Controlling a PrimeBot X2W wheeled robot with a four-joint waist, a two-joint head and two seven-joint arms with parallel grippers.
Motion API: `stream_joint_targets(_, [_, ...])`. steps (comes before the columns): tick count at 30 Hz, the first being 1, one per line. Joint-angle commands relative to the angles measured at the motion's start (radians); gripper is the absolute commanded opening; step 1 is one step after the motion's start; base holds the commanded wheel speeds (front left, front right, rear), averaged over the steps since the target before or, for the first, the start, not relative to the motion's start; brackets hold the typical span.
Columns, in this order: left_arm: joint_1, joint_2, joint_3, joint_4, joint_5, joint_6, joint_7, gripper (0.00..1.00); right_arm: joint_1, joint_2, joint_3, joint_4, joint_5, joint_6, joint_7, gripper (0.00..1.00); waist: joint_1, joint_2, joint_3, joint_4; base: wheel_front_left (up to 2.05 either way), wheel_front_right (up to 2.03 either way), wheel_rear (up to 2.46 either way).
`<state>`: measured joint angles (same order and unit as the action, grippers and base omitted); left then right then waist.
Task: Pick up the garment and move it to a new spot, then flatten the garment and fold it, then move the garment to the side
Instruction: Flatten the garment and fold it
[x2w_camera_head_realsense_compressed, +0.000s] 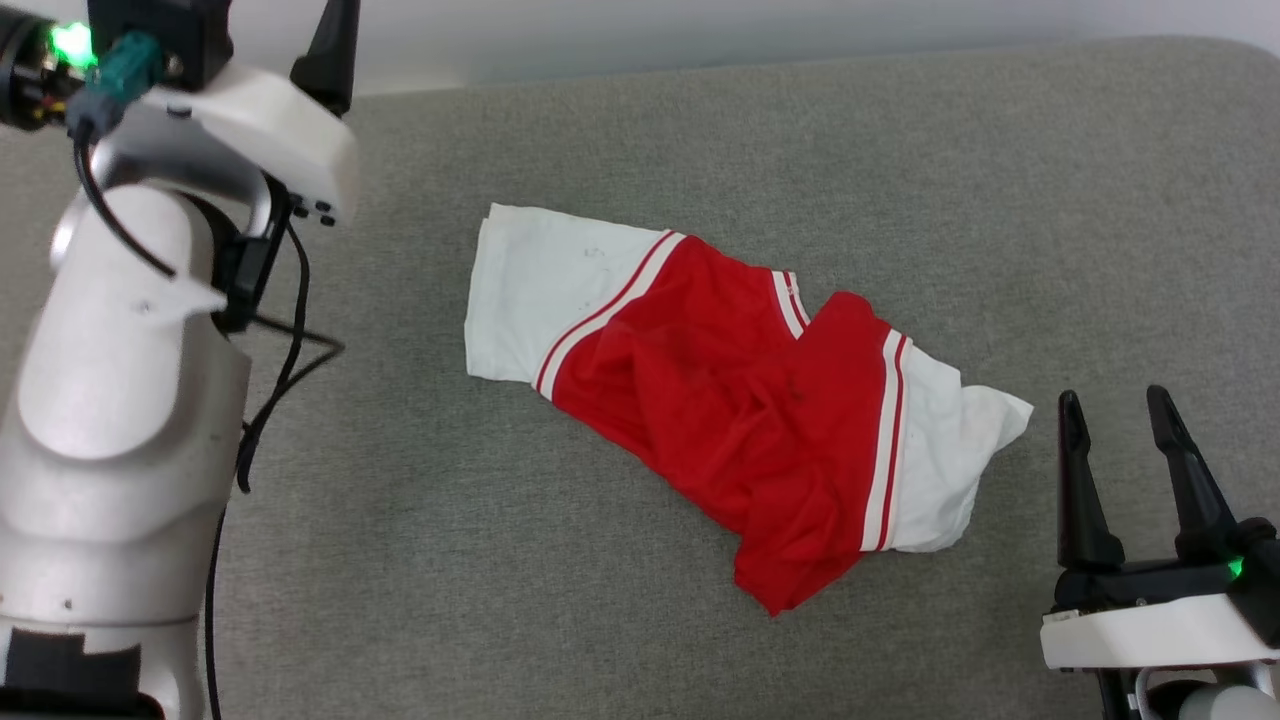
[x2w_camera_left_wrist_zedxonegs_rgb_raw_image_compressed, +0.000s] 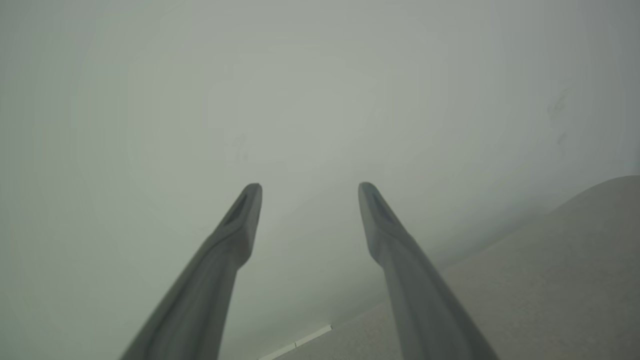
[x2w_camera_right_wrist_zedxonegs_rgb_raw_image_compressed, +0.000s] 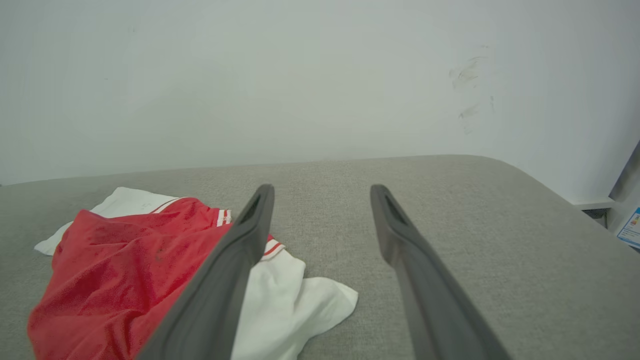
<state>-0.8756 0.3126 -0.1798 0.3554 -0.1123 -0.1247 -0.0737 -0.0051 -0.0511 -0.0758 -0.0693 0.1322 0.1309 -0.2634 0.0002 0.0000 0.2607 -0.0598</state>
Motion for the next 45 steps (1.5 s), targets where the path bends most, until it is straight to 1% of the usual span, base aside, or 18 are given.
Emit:
stream_joint_targets(1, [-0.028,0.01,-0.011,0.008,-0.012,-0.003,0.027,1.0,-0.018,0.002,0.001,-0.005,0.002,0.0,-0.002,1.0,-0.0002,0.0,0.033,-0.024,0.0,0.0,0.0])
stream_joint_targets(4, [-0.106,0.039,-0.116,0.043,-0.097,-0.004,0.179,1.0,-0.033,0.002,-0.001,-0.006,0.008,0.0,-0.002,1.0,-0.0002,0.0,0.062,-0.039,0.0,0.0,0.0])
stream_joint_targets(5, [-0.129,0.057,-0.159,0.056,-0.138,-0.004,0.243,1.0,-0.038,0.002,-0.002,-0.007,0.007,0.0,-0.002,1.0,-0.0002,0.0,0.071,-0.043,0.0,0.0,0.0])
stream_joint_targets(11, [-0.244,0.157,-0.364,0.084,-0.367,-0.004,0.546,1.0,-0.067,0.002,0.004,-0.01,0.01,0.0,-0.002,1.0,-0.0002,0.0,0.118,-0.066,0.0,0.0,0.0])
stream_joint_targets(12, [-0.274,0.187,-0.423,0.084,-0.44,-0.004,0.639,1.0,-0.078,0.002,0.005,-0.01,0.013,0.0,-0.002,1.0,-0.0002,0.0,0.135,-0.073,0.0,0.0,0.0])
stream_joint_targets(13, [-0.274,0.187,-0.423,0.084,-0.44,-0.004,0.639,1.0,-0.078,0.002,0.005,-0.01,0.013,0.0,-0.002,1.0,-0.0002,0.0,0.135,-0.073,0.0,0.0,0.0])
stream_joint_targets(17, [-0.306,0.237,-0.53,0.088,-0.556,-0.004,0.802,1.0,-0.101,0.002,0.009,-0.012,0.018,0.0,-0.002,1.0,-0.0002,0.0,0.168,-0.088,0.0,0.0,0.0])
stream_joint_targets(19, [-0.32,0.256,-0.567,0.09,-0.603,-0.004,0.858,1.0,-0.109,0.002,0.012,-0.013,0.02,0.0,-0.002,1.0,-0.0002,0.0,0.183,-0.097,0.0,0.0,0.0])
stream_joint_targets(21, [-0.323,0.272,-0.596,0.094,-0.644,-0.004,0.891,1.0,-0.116,0.002,0.017,-0.013,0.027,0.0,-0.002,1.0,-0.0002,0.0,0.196,-0.108,0.0,0.0,0.0])
stream_joint_targets(25, [-0.29,0.303,-0.674,0.099,-0.709,-0.004,0.961,1.0,-0.127,0.002,0.02,-0.009,0.039,0.0,-0.002,1.0,-0.0002,0.0,0.215,-0.127,0.0,0.0,0.0])
stream_joint_targets(30, [-0.263,0.339,-0.787,0.102,-0.744,-0.004,1.011,1.0,-0.14,0.002,0.023,-0.006,0.045,0.0,-0.002,1.0,-0.0002,0.0,0.229,-0.14,0.0,0.0,0.0])
stream_joint_targets(33, [-0.25,0.351,-0.852,0.099,-0.765,-0.005,1.016,1.0,-0.14,0.002,0.022,-0.004,0.047,0.0,-0.002,1.0,-0.0002,0.0,0.231,-0.144,0.0,0.0,0.0])
stream_joint_targets(34, [-0.252,0.355,-0.872,0.093,-0.766,-0.006,1.011,0.83,-0.139,0.002,0.02,-0.003,0.048,0.0,-0.002,1.0,-0.0002,0.0,0.229,-0.143,0.0,0.0,0.0])
stream_joint_targets(35, [-0.256,0.357,-0.884,0.09,-0.77,-0.006,1.0,0.08,-0.137,0.002,0.017,-0.002,0.048,0.0,-0.002,1.0,-0.0002,0.0,0.226,-0.142,0.0,0.0,0.0])
stream_joint_targets(36, [-0.264,0.36,-0.897,0.088,-0.775,-0.006,0.989,0.0,-0.133,0.002,0.014,0.0,0.048,0.0,-0.002,1.0,-0.0002,0.0,0.22,-0.139,0.0,0.0,0.0])
stream_joint_targets(40, [-0.313,0.359,-0.901,0.094,-0.78,-0.004,0.897,0.0,-0.114,0.002,0.007,0.008,0.049,0.0,-0.002,1.0,-0.0002,0.0,0.179,-0.115,0.0,0.0,0.0])
stream_joint_targets(42, [-0.328,0.353,-0.898,0.087,-0.782,-0.004,0.833,0.0,-0.102,0.002,0.005,0.013,0.047,0.0,-0.002,1.0,-0.0002,0.0,0.148,-0.099,0.0,0.0,0.0])
stream_joint_targets(45, [-0.307,0.358,-0.901,0.07,-0.801,-0.004,0.75,0.0,-0.08,0.002,0.0,0.019,0.04,0.0,-0.002,1.0,-0.0002,0.0,0.096,-0.07,0.0,0.0,0.0])
